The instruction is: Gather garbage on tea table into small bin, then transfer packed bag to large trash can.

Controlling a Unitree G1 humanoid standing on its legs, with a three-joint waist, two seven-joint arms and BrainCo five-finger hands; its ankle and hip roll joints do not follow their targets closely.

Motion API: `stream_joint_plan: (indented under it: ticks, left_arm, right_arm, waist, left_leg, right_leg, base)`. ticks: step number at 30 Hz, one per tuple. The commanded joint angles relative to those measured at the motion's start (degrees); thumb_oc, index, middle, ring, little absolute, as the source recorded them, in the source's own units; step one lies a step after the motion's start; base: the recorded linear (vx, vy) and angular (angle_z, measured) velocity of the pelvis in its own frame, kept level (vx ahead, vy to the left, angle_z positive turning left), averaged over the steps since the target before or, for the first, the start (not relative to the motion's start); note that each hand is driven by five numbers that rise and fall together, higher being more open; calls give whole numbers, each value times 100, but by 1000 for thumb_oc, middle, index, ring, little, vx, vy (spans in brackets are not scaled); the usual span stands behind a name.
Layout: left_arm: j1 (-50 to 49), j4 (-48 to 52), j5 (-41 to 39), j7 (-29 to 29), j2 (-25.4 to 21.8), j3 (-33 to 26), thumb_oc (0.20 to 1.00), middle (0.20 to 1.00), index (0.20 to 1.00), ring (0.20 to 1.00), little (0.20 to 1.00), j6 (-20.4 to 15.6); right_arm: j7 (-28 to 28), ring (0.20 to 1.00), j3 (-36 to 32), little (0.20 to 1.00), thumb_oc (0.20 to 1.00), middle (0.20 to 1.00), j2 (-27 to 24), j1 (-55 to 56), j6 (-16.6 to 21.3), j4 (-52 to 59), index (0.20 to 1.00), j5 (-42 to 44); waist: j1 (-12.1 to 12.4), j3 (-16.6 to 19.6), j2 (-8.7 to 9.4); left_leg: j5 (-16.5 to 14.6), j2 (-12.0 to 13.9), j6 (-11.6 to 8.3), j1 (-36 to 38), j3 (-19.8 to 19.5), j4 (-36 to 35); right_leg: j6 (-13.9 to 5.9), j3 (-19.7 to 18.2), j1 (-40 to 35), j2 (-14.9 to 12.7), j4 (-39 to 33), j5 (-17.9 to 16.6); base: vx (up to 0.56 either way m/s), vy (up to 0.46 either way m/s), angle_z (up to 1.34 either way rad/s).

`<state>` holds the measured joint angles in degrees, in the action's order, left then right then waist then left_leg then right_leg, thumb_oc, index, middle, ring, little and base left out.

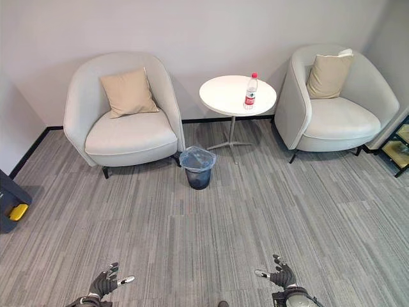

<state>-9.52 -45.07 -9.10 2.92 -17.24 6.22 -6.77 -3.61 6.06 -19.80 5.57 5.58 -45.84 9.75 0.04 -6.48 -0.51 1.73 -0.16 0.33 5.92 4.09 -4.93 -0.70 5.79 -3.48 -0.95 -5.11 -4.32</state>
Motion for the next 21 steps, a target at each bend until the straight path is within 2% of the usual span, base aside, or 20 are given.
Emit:
stream_joint_plan:
  ticks: [1,12,19,21]
  left_arm:
    - [211,-84,-224,113,-88,-157,1000,1000,1000,1000,1000,-115]
    - [259,108,-349,132,-193,-136,1000,1000,1000,1000,1000,-160]
    - [385,205,-398,166,-290,-159,1000,1000,1000,1000,1000,-205]
    - [394,226,-414,214,-293,-206,1000,1000,1000,1000,1000,-227]
  right_arm:
    - [-87,1000,-12,1000,1000,1000,4,-222,105,-42,1000,204]
    - [-131,1000,-45,1000,1000,1000,-3,-327,58,-28,1000,352]
    - [-158,1000,-15,1000,1000,1000,-24,-519,35,-50,1000,353]
    - [-162,1000,61,1000,1000,1000,-39,-618,37,-12,1000,295]
  waist:
    - [-54,75,208]
    - [-3,-48,293]
    - [17,-217,258]
    - [52,-286,213]
  left_leg:
    - [-648,121,-201,-128,28,359]
    - [-932,13,-77,-510,42,923]
    - [-1152,-88,75,-703,99,1205]
    - [-1237,-57,105,-619,220,1198]
  right_leg:
    - [-557,43,-216,-392,191,844]
    - [-618,-168,86,-488,463,848]
    - [-739,-319,665,-540,1238,913]
    - [-801,-79,956,-628,1603,877]
  base:
    - [31,25,-7]
    - [16,44,-13]
    - [4,69,-17]
    - [96,38,-39]
